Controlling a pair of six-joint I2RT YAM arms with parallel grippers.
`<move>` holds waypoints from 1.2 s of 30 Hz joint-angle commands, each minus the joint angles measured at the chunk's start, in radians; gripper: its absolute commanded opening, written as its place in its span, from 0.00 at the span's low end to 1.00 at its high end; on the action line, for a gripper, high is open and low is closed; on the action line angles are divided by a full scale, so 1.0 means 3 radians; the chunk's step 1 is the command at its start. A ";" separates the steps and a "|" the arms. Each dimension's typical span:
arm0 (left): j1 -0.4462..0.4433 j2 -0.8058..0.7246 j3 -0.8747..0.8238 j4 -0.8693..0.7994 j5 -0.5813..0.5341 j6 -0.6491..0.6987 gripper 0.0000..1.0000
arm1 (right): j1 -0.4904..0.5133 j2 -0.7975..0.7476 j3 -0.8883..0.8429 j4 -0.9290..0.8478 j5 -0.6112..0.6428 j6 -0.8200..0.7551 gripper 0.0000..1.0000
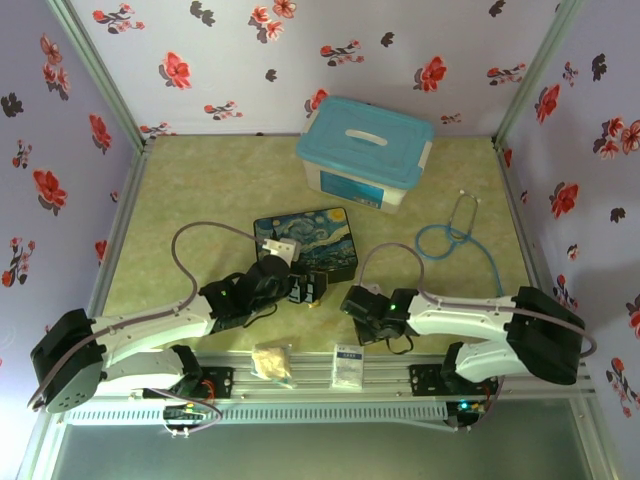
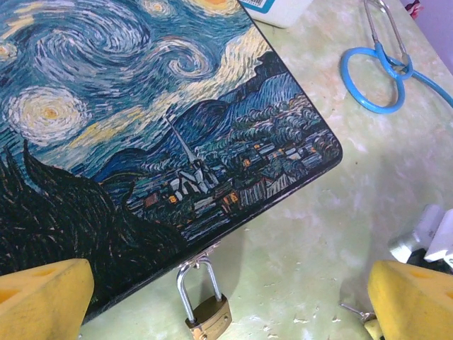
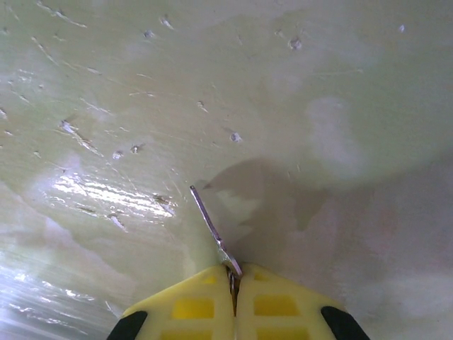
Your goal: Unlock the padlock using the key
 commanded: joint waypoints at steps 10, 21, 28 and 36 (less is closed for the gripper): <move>-0.0011 -0.0026 -0.0299 0.0946 0.0288 0.0057 1.00 | -0.0434 -0.0968 -0.0447 0.0619 -0.0305 -0.0457 0.00; -0.0018 0.0059 -0.0435 0.1698 0.0785 0.0014 0.91 | -0.0494 -0.1362 -0.0380 0.1524 -0.0583 -0.0391 0.00; -0.0015 0.0285 -0.0491 0.2235 0.1002 -0.0167 0.87 | -0.0496 -0.1660 -0.0526 0.1868 -0.0585 -0.0294 0.00; -0.0016 0.0546 -0.0447 0.2681 0.1286 -0.0260 0.72 | -0.0495 -0.1710 -0.0546 0.1900 -0.0611 -0.0288 0.00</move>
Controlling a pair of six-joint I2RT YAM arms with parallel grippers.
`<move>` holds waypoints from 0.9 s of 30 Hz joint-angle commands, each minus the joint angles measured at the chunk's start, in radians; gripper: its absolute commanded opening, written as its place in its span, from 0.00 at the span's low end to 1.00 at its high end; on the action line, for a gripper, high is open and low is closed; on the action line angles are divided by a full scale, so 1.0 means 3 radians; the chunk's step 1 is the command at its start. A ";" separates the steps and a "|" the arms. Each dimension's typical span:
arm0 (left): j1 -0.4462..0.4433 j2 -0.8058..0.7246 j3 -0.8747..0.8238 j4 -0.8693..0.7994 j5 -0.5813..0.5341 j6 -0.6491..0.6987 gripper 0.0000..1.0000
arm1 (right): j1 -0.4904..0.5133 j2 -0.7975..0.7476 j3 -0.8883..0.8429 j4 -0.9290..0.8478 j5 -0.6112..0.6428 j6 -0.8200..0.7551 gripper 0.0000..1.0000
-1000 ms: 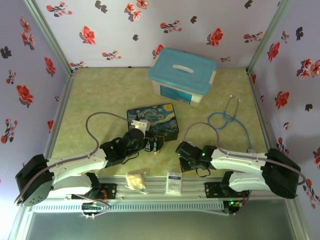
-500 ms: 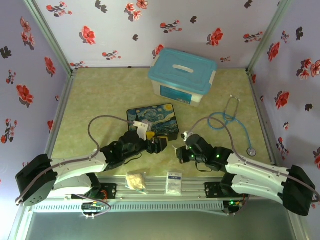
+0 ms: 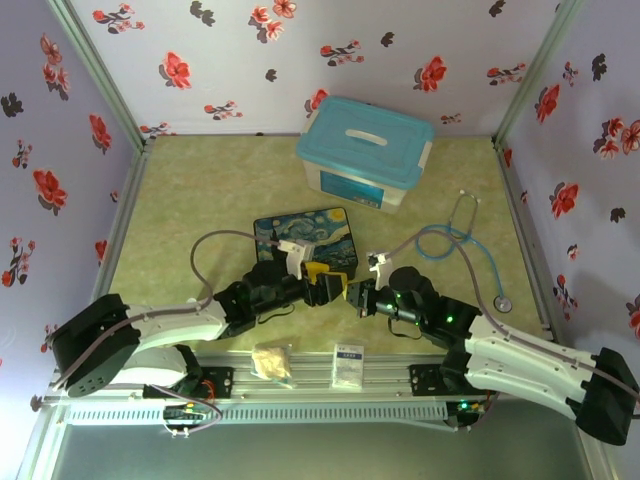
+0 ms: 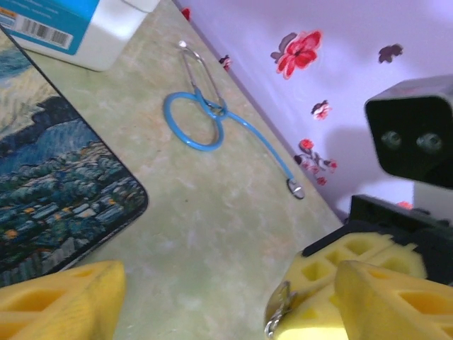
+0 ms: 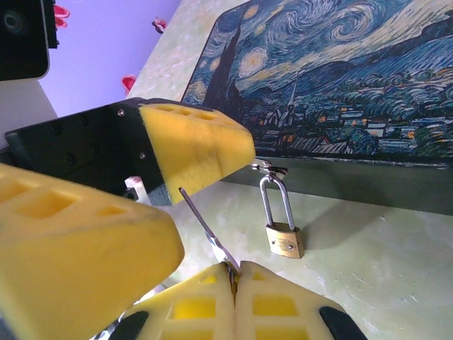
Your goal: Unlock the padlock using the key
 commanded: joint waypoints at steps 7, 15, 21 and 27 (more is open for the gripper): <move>-0.0019 0.0126 0.0063 0.0307 0.0253 -0.0055 0.38 | -0.0025 0.0029 -0.0021 0.0142 -0.0044 0.0007 0.00; -0.0005 0.0142 0.0159 0.0116 0.0249 0.0000 0.00 | -0.0022 0.0058 -0.0033 0.0155 -0.0003 0.0033 0.00; 0.0146 -0.0018 0.0072 0.0193 0.0205 -0.0108 0.00 | -0.0190 -0.0060 0.0046 0.0212 0.0008 0.0024 0.81; 0.0491 -0.0306 -0.0181 0.0703 0.0179 -0.0468 0.00 | -0.0705 -0.0061 -0.0268 0.1522 -0.0361 0.0396 0.95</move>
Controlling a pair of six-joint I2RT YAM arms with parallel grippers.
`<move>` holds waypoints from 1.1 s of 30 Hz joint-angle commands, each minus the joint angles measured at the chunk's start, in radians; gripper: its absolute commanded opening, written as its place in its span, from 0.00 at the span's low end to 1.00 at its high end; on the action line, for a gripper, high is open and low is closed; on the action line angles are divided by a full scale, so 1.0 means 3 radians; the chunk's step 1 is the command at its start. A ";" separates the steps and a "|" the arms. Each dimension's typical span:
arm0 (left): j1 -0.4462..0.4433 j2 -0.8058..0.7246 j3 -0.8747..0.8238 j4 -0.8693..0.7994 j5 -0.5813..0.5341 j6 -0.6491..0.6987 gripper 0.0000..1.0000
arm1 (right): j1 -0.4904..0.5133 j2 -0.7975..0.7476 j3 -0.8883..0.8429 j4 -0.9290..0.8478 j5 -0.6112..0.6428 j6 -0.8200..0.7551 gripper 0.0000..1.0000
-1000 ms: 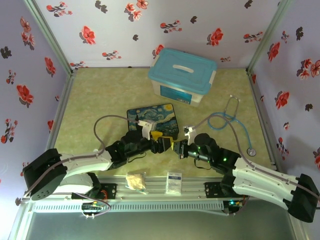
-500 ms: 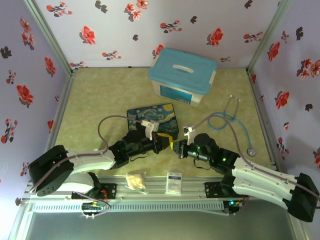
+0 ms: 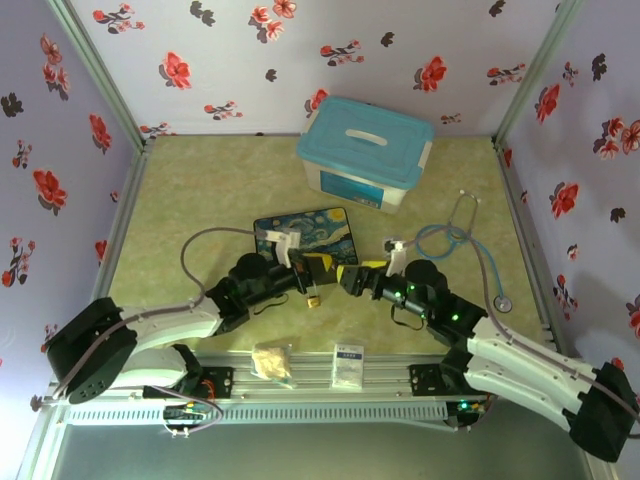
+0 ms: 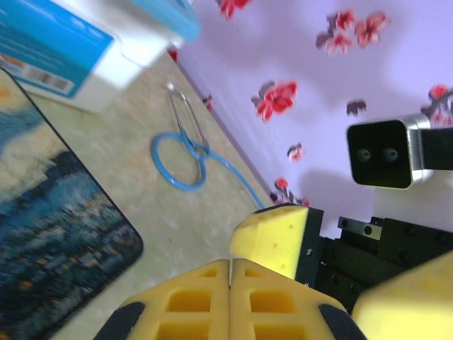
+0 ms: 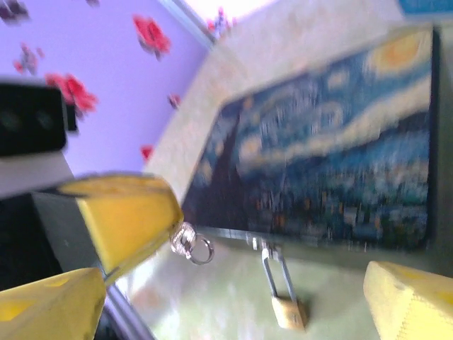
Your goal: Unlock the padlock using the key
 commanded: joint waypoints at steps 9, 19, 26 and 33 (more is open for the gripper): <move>0.0119 -0.0454 0.0029 0.0312 -0.0023 -0.0211 0.00 | -0.0247 0.0957 -0.0014 0.2537 -0.0916 0.0787 0.87; 0.0124 -0.0422 0.0006 0.0555 -0.0047 -0.0282 0.00 | -0.0239 0.1205 -0.0013 0.2751 -0.1034 0.0802 0.55; 0.0124 -0.0372 0.0035 0.0564 -0.0047 -0.0282 0.00 | -0.0232 0.1396 0.0011 0.3020 -0.1039 0.0847 0.45; 0.0123 -0.0231 0.0020 0.0797 -0.0054 -0.0350 0.00 | -0.0230 0.1712 0.0053 0.3446 -0.1131 0.1044 0.38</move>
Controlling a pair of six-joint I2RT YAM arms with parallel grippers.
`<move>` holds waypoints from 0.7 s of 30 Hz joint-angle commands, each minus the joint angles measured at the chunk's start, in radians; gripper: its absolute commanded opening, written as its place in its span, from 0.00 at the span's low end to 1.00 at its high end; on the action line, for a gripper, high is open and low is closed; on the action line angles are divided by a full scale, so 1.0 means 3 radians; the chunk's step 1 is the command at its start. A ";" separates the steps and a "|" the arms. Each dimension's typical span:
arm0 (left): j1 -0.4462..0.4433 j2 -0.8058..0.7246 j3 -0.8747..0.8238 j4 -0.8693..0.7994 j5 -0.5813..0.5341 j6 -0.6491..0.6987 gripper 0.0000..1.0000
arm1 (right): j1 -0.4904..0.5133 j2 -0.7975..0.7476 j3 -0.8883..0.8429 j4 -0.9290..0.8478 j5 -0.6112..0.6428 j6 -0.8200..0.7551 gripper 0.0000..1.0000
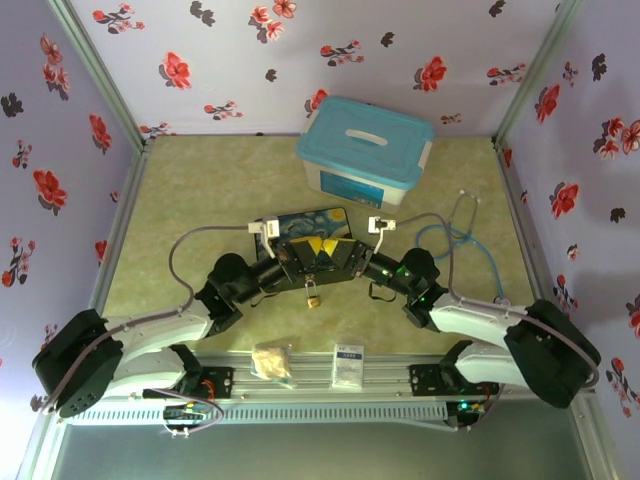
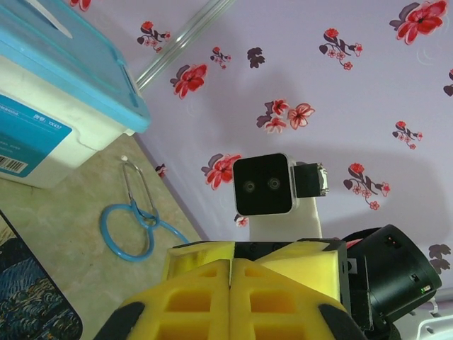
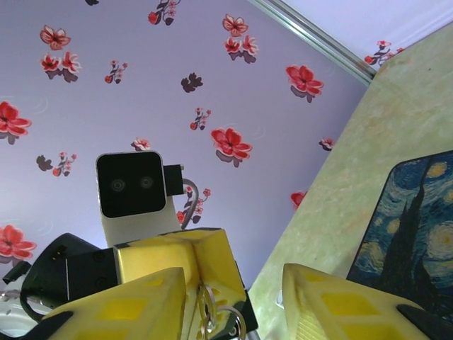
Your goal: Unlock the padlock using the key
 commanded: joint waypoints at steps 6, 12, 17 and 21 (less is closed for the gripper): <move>0.0034 -0.0051 0.0044 0.0215 -0.0026 -0.0003 0.00 | 0.0009 0.0324 0.0069 0.0680 -0.0097 0.0254 0.28; 0.0070 -0.0094 0.0038 0.0141 -0.0038 0.0015 0.00 | 0.0017 0.0391 0.0059 0.0748 -0.0100 0.0289 0.28; 0.0074 -0.0046 0.0046 0.0192 -0.0036 0.0002 0.00 | 0.0023 0.0448 0.0083 0.0811 -0.0152 0.0330 0.26; 0.0080 -0.0032 0.0054 0.0191 -0.0036 0.0005 0.00 | 0.0029 0.0465 0.0059 0.0823 -0.0128 0.0332 0.33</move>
